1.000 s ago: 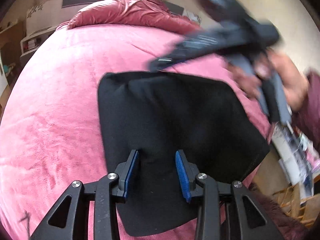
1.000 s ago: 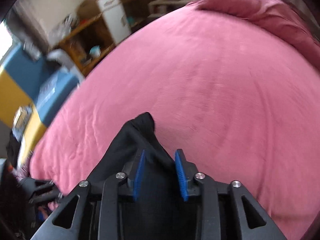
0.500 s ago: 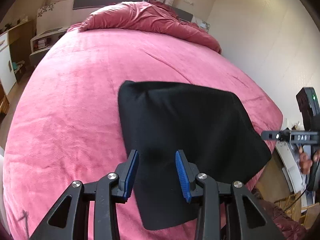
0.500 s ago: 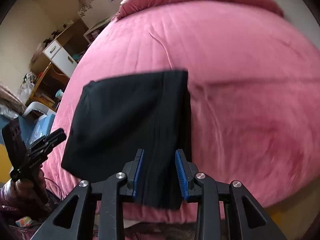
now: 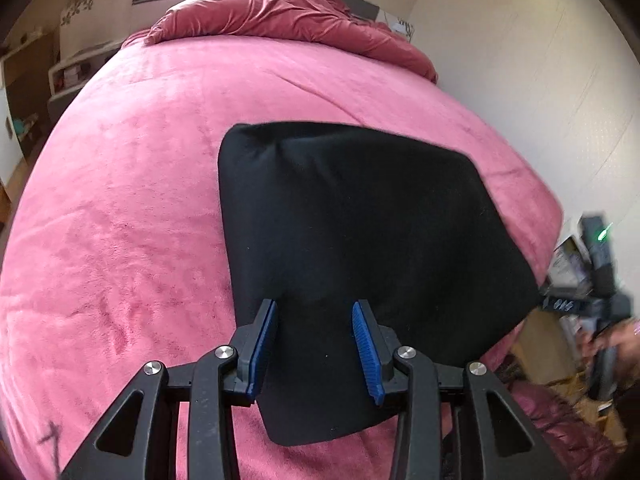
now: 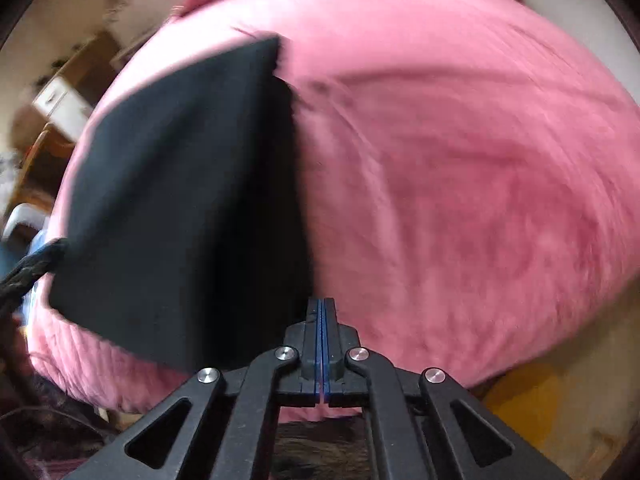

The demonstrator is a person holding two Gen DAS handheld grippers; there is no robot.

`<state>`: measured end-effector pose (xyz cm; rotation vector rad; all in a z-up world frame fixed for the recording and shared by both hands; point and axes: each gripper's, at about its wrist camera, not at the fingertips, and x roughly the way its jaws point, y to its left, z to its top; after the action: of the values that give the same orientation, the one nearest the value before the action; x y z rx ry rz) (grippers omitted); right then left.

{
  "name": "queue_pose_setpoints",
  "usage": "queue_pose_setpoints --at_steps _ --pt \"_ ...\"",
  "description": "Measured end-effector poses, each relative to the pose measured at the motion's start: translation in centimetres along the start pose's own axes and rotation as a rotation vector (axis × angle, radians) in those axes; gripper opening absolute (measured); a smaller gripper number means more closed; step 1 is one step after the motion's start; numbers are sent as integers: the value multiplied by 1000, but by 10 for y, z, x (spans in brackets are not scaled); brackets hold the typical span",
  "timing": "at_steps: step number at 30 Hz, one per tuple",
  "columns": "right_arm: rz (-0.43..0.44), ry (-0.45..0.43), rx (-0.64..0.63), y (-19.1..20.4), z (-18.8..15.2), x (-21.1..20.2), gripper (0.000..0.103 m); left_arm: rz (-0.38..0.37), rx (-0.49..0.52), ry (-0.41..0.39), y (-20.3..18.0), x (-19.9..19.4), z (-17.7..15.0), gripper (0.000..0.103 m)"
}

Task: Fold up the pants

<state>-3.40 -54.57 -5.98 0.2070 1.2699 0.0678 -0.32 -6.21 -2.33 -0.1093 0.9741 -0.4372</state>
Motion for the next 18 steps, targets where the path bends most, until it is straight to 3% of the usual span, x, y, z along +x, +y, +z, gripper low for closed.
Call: queue_pose_setpoints --at_steps 4,6,7,9,10,11,15,18 --pt "49 -53 88 -18 -9 -15 2 2 -46 -45 15 -15 7 43" --pt "67 -98 111 -26 -7 -28 3 -2 -73 -54 24 -18 11 57" --pt "71 -119 119 -29 -5 -35 11 -14 -88 -52 30 -17 14 60" --pt "125 -160 146 -33 1 -47 43 -24 -118 -40 39 -13 19 66" --pt "176 -179 158 -33 7 -52 68 -31 -125 -34 42 -11 20 66" --pt "207 -196 159 -29 10 -54 74 -45 -130 -26 44 -9 20 66" --pt "308 -186 151 -12 33 -41 74 -127 -166 21 56 9 23 66" --pt "325 -139 139 -5 47 -19 75 -146 -173 48 61 23 26 66"
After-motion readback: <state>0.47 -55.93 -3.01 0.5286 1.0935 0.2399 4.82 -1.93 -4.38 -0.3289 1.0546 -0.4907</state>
